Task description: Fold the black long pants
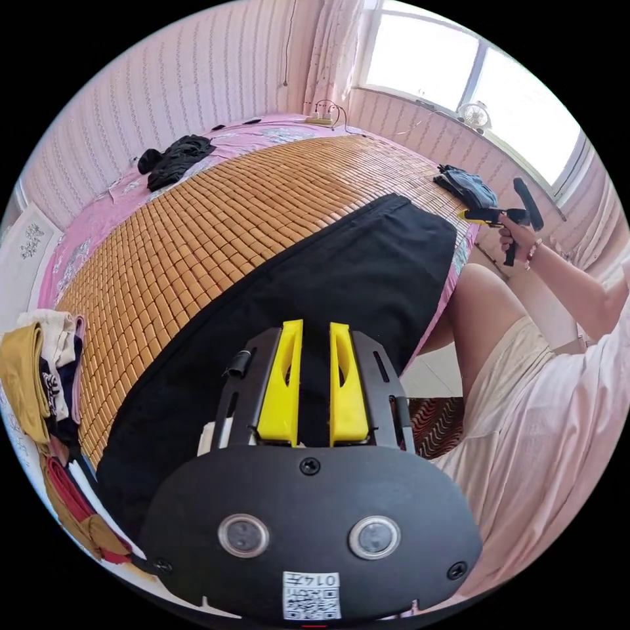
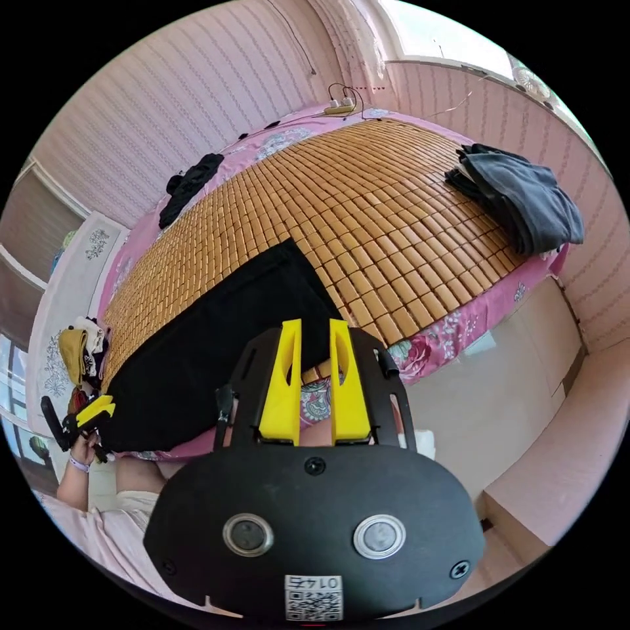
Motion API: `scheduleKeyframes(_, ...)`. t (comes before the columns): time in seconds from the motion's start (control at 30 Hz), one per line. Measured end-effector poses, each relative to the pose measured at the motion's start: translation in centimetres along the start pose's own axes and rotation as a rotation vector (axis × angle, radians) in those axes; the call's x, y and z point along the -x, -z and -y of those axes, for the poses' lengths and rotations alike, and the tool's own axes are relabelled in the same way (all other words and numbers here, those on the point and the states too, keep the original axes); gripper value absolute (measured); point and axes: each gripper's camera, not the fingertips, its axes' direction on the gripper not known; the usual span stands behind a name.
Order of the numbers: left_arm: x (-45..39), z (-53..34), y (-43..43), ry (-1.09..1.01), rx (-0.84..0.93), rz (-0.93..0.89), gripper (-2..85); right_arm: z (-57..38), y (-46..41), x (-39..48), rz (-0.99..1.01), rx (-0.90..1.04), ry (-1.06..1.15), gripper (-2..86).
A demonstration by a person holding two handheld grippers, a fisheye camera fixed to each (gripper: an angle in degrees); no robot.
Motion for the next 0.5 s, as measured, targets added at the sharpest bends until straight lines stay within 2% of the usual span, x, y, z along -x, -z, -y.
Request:
scheduleKeyframes(0.13,1.2,2.2,-2.6,-0.076,0.093,0.097,8.3,4.5,-2.9,3.7,-0.055,0.041,0.117,8.4)
scheduleKeyframes(0.27,3.1,3.7,-5.2,-0.066,0.18,0.131,10.2,7.5,-6.0,5.1,-0.082,0.103,0.112,9.7)
scheduleKeyframes(0.37,4.0,3.6,-7.5,-0.069,0.266,0.16,10.9,8.8,-7.0,5.7,-0.009,0.12,0.082,9.5)
scheduleKeyframes(0.5,4.8,3.4,-9.1,-0.01,0.31,0.104,9.7,9.2,-8.8,6.6,-0.044,0.185,0.094,6.6)
